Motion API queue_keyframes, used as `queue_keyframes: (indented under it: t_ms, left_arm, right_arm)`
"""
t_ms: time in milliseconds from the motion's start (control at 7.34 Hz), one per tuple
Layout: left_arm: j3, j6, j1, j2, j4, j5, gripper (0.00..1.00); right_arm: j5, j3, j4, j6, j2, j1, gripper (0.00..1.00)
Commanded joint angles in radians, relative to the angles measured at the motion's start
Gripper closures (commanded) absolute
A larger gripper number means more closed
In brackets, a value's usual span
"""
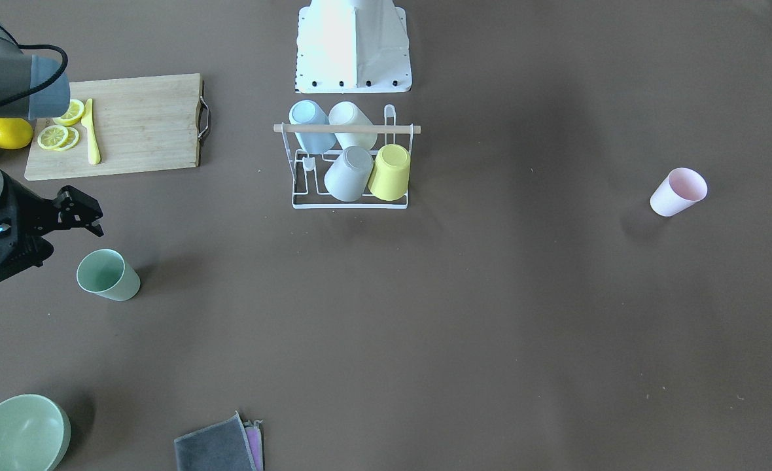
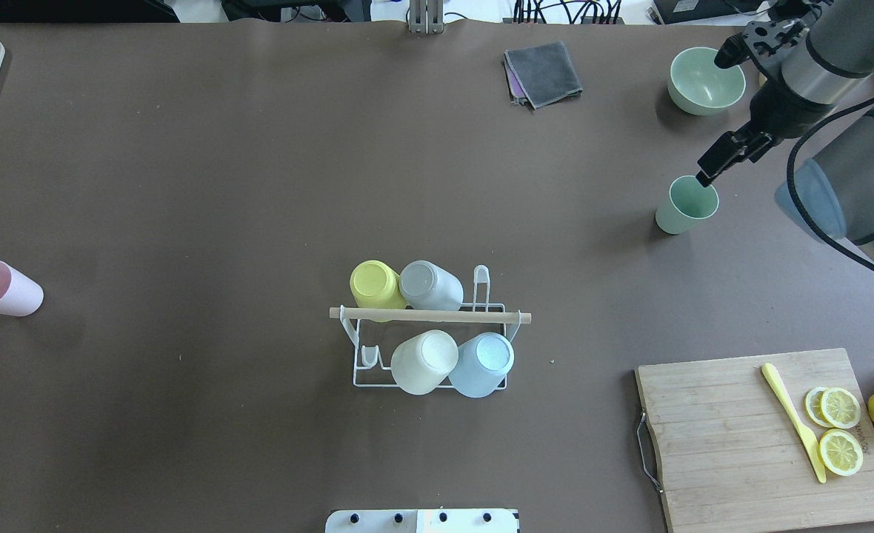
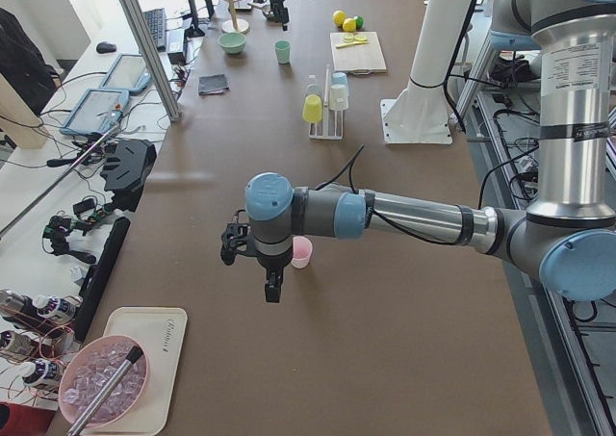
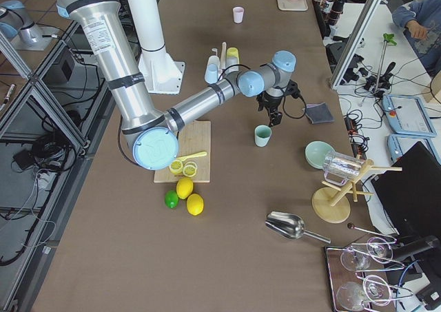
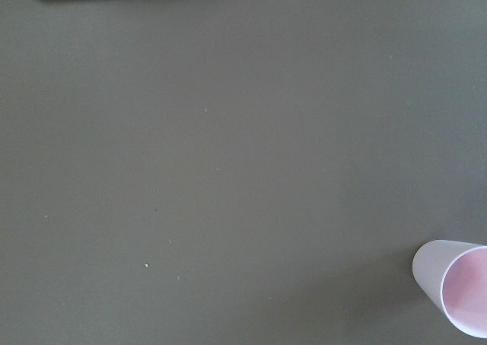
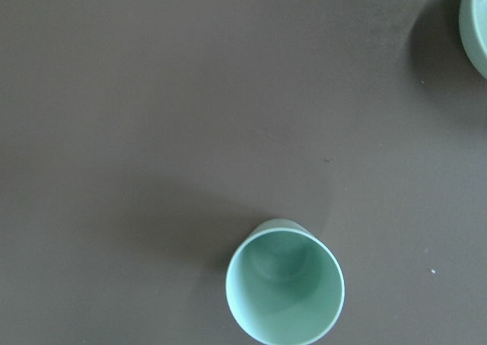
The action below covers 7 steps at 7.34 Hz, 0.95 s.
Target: Place cup on cup holder
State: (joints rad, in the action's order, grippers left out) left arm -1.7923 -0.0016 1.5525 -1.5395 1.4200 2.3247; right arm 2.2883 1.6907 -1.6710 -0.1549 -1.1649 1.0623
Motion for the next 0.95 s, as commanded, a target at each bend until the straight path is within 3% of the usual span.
queue_keyframes:
  t_ms: [0, 408, 817]
  left_arm:
    - [0.043, 0.113, -0.050, -0.199, -0.255, -0.034, 0.02]
    - [0.083, 0.132, -0.124, -0.382, -0.520, -0.103, 0.02]
    - [0.275, 0.173, -0.191, -0.442, -0.562, -0.093, 0.02]
  right_arm:
    - [-0.029, -0.055, -0.001, 0.002, 0.060, -0.034, 0.00]
    - [-0.067, -0.080, -0.088, 0.011, 0.108, -0.067, 0.00]
    - [-0.246, -0.075, -0.238, 0.128, 0.172, -0.129, 0.00]
